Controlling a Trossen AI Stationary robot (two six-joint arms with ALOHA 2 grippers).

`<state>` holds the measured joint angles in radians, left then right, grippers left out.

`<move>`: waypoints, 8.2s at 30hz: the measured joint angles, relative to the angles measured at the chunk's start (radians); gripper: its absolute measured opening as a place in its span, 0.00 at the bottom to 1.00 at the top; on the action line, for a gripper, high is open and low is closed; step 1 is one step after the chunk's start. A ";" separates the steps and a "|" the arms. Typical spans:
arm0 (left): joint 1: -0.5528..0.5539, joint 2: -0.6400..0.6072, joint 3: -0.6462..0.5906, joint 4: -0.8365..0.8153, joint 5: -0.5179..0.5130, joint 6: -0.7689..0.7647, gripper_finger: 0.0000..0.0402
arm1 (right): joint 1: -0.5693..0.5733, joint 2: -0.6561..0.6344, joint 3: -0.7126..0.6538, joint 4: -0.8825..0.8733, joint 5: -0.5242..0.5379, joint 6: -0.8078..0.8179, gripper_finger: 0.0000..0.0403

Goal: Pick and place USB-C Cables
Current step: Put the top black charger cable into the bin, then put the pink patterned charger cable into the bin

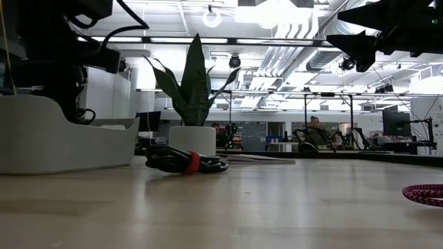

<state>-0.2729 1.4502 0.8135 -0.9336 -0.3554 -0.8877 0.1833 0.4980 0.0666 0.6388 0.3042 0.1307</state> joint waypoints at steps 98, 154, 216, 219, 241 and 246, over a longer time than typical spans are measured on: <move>-0.006 -0.888 -0.538 1.275 -0.232 0.944 0.25 | 0.000 0.021 0.000 0.085 -0.086 0.051 0.64; -0.006 -0.887 -0.538 1.268 -0.232 0.941 0.25 | 0.460 1.297 1.148 -1.267 -0.365 0.568 0.64; -0.006 -0.887 -0.538 1.266 -0.232 0.917 0.25 | 0.465 1.433 1.150 -1.406 -0.278 0.479 0.02; -0.006 -0.888 -0.538 1.263 -0.232 0.917 0.25 | 0.475 1.407 1.142 -1.545 -0.271 0.481 0.01; -0.006 -0.885 -0.538 1.244 -0.232 0.914 0.25 | 0.576 0.794 0.484 -0.724 0.184 0.620 0.00; -0.006 -0.885 -0.538 1.245 -0.232 0.915 0.25 | 0.443 0.823 0.368 -0.142 0.180 0.211 0.00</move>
<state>-0.2791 0.5648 0.2756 0.3110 -0.5873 0.0270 0.6259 1.3208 0.4348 0.4969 0.4840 0.3419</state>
